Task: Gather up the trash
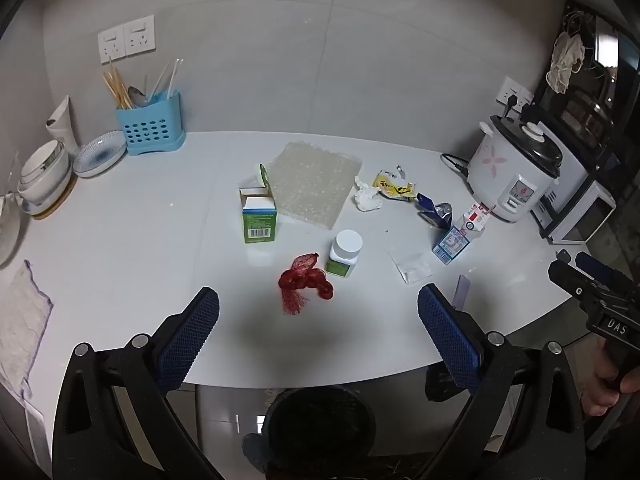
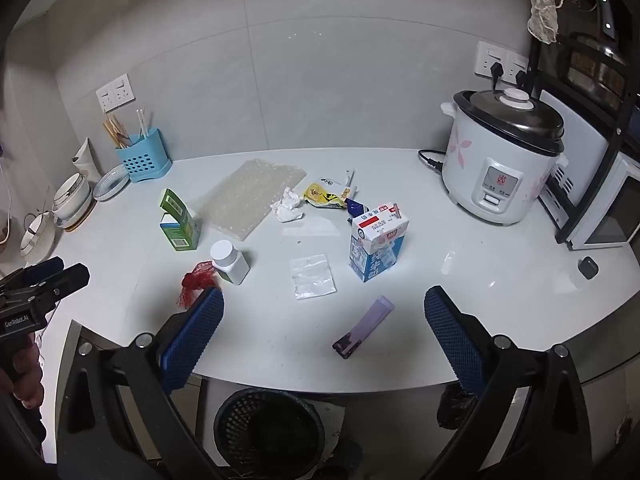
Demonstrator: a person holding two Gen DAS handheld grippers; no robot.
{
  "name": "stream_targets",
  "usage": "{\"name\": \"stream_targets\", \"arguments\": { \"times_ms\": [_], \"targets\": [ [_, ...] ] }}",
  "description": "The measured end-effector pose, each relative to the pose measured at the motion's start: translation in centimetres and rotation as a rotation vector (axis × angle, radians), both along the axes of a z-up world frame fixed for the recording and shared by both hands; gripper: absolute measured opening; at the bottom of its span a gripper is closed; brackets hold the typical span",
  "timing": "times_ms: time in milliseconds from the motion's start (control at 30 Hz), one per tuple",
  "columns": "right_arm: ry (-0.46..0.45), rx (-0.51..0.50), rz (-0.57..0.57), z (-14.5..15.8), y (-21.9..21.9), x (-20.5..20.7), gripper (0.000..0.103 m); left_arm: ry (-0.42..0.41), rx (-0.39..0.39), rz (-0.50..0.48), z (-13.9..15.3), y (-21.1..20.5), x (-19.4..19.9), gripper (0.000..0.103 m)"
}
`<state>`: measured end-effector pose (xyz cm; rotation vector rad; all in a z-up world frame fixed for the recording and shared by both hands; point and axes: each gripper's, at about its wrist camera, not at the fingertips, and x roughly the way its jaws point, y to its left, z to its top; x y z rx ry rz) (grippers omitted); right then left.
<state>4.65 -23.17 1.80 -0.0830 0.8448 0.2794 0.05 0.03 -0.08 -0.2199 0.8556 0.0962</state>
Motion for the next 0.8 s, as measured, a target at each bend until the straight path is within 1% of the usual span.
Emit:
{"name": "stream_targets", "arguments": {
  "times_ms": [167,267,367,400,567,800],
  "targets": [
    [0.002,0.008,0.000,0.2,-0.1,0.2,0.096,0.008,-0.022,0.000,-0.1,0.3,0.0,0.097],
    [-0.002,0.002,0.001,0.0,-0.3,0.6,0.096,0.019,-0.004,0.007,-0.6,0.4,0.4,0.097],
    [0.003,-0.004,0.003,0.1,-0.4,0.9,0.096,0.016,-0.006,0.018,-0.7,0.5,0.8,0.097],
    [0.009,-0.002,0.003,0.1,-0.6,1.2,0.096,0.015,-0.004,0.021,-0.2,0.3,1.0,0.097],
    [0.018,-0.010,0.003,-0.3,-0.2,1.5,0.096,0.014,0.021,0.031,-0.1,0.1,1.1,0.097],
    [0.025,-0.003,0.010,-0.6,-0.1,1.6,0.096,0.028,0.034,0.040,0.0,0.4,1.6,0.097]
  ]
}}
